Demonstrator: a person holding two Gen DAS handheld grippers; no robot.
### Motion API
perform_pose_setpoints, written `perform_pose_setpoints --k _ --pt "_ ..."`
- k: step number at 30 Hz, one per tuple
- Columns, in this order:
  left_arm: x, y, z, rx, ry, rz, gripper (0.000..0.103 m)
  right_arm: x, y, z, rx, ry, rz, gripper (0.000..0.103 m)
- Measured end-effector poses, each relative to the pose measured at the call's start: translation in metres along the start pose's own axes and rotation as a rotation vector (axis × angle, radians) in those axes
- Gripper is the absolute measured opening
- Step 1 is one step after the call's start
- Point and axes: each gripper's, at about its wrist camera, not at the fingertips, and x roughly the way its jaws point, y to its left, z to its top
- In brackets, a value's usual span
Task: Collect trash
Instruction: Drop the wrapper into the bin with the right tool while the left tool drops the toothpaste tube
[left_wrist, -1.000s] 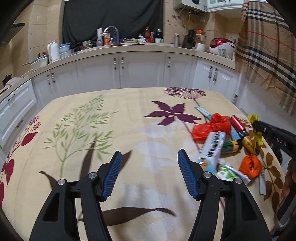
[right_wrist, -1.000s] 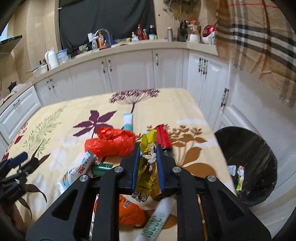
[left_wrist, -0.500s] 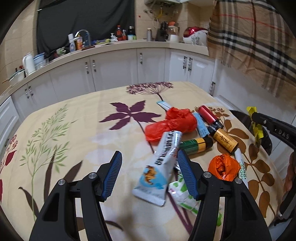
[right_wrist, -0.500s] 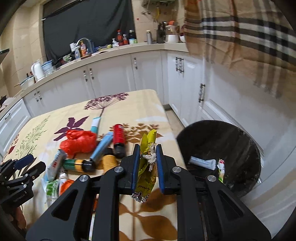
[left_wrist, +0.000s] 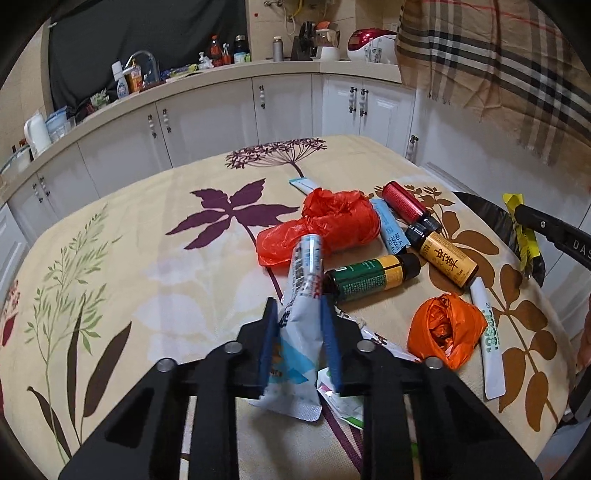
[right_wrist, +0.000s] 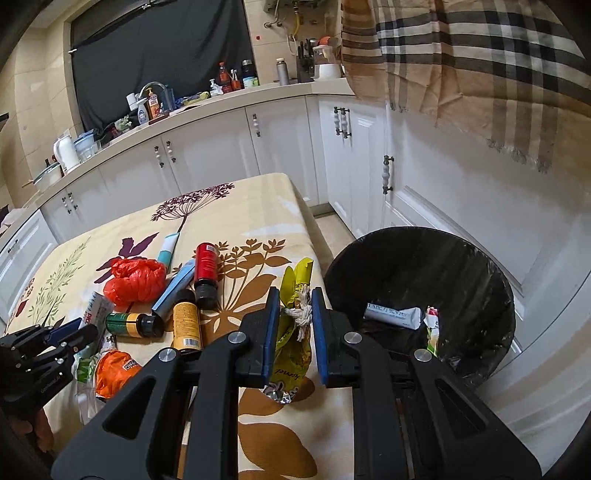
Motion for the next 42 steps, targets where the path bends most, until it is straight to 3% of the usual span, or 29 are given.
perform_pose_setpoints --k 9,19,29,42 --pt "-0.019 -0.001 0.000 -0.007 -0.058 -0.001 0.016 -0.003 -0.002 0.001 0.002 -0.012 -0.005 0.017" --pt "-0.051 -0.018 0.029 0.006 -0.200 -0.011 0.015 -0.013 -0.023 0.009 0.024 -0.049 -0.045 0.017" --pt "-0.033 -0.086 0.076 0.081 -0.263 -0.136 0.015 -0.015 -0.057 0.027 0.052 -0.096 -0.119 0.017" --pt "0.017 -0.173 0.117 0.152 -0.263 -0.176 0.015 0.009 -0.108 0.038 0.088 -0.101 -0.211 0.017"
